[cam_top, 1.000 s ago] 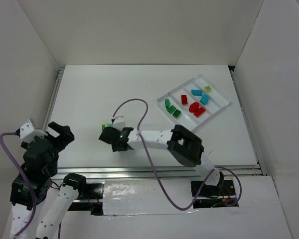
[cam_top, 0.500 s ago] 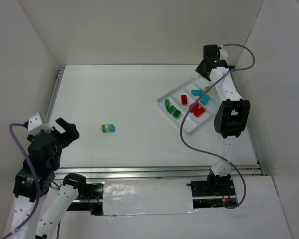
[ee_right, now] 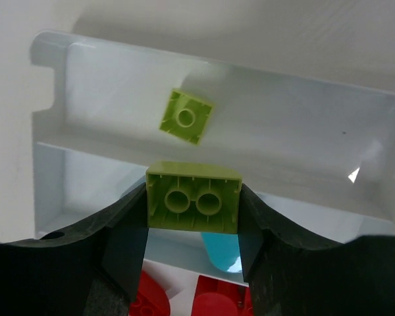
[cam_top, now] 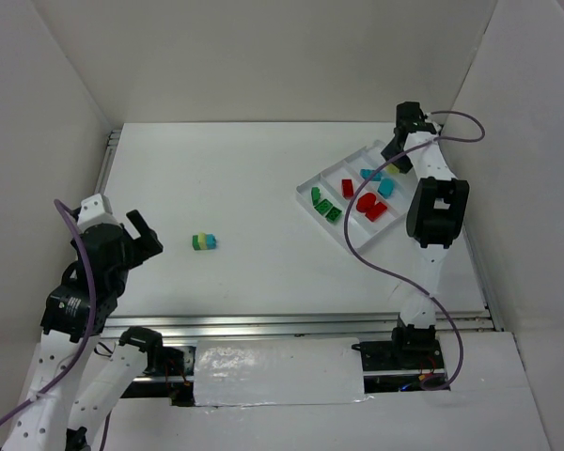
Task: Sort the legos into containers by color
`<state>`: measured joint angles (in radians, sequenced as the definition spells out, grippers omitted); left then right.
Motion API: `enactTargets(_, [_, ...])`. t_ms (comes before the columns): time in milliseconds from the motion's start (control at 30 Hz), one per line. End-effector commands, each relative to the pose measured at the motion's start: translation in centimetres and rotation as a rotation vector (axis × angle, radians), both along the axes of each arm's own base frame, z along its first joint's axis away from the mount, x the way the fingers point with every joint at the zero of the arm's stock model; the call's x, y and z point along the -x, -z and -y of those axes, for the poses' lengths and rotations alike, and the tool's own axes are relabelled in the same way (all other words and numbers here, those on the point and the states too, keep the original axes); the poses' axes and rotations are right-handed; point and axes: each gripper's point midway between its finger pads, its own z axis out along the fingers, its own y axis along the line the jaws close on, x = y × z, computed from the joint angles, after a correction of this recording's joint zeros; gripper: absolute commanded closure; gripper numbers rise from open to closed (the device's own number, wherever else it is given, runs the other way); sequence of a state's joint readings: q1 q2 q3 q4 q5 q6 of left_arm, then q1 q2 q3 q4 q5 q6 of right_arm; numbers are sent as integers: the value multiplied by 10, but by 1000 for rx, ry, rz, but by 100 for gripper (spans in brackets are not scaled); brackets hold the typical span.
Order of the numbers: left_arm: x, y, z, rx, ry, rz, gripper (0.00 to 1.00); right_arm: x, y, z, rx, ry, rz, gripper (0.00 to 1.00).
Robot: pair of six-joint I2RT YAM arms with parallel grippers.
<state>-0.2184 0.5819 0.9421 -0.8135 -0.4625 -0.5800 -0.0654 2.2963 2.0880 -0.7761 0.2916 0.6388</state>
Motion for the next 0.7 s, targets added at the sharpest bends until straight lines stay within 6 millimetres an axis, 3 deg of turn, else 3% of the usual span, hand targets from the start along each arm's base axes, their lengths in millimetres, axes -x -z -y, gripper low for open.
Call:
enactTargets(0, [-6,-12,2,0,16,45,0,-2,-4,11,15,53,29,94])
enactTargets(233, [-9,-8,4,-3,21,24,0,23,5,42,48,176,-9,89])
enactTargets(367, [-9,-8,4,-3,24,22,0,34,15,54,20,206,-3,67])
enactTargets(567, [-12,-5,6,-4,35,6,1,34,-3,65,16,219,52,67])
enactTargets(667, [-12,-5,6,-4,35,6,1,30,-10,67,16,223,56,41])
